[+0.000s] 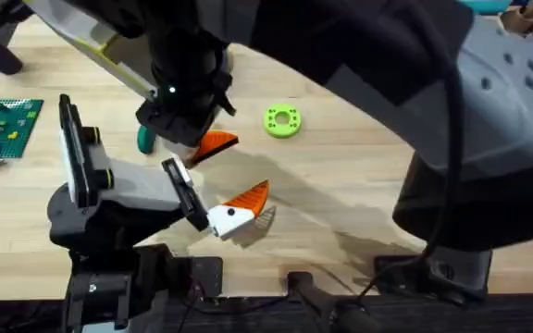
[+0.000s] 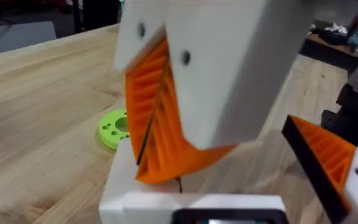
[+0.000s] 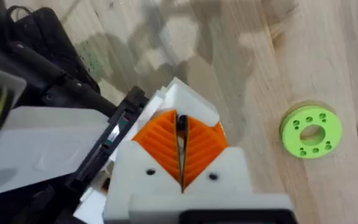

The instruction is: Pick up the gripper from the table and insert it into the empty holder that is missing its gripper. Then pick up a screw, insert it into the mounting hole, and use the screwdriver to tighten it. Finally, clean up the table by picking up the vegetable and placing it into the bucket.

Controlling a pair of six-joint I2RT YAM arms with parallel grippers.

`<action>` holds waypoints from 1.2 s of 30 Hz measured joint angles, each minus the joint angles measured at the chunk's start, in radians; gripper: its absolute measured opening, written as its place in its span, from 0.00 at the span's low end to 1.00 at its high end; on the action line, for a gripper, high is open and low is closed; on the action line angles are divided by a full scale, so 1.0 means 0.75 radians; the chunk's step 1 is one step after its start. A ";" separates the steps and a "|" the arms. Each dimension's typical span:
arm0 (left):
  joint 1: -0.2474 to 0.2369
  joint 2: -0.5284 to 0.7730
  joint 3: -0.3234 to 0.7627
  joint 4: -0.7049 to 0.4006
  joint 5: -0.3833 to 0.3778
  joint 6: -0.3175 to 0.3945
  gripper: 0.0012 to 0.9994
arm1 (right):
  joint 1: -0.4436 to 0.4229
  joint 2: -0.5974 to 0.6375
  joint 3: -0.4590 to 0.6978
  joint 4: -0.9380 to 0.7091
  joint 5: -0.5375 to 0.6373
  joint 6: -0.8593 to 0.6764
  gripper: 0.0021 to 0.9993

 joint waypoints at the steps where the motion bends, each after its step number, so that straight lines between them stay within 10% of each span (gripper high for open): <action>1: 0.000 0.000 0.000 0.000 0.000 0.000 0.99 | 0.000 0.000 0.000 0.000 0.000 0.000 0.01; 12: 0.000 0.000 0.000 0.000 0.004 -0.001 0.99 | -0.021 0.000 0.010 -0.011 0.057 -0.006 0.74; 24: 0.000 -0.001 0.000 0.001 0.005 0.021 0.99 | -0.044 -0.011 0.209 -0.116 0.026 -0.010 0.99; 36: 0.000 -0.001 0.000 0.001 0.005 0.023 0.99 | -0.100 -0.035 0.254 -0.162 0.017 -0.014 0.99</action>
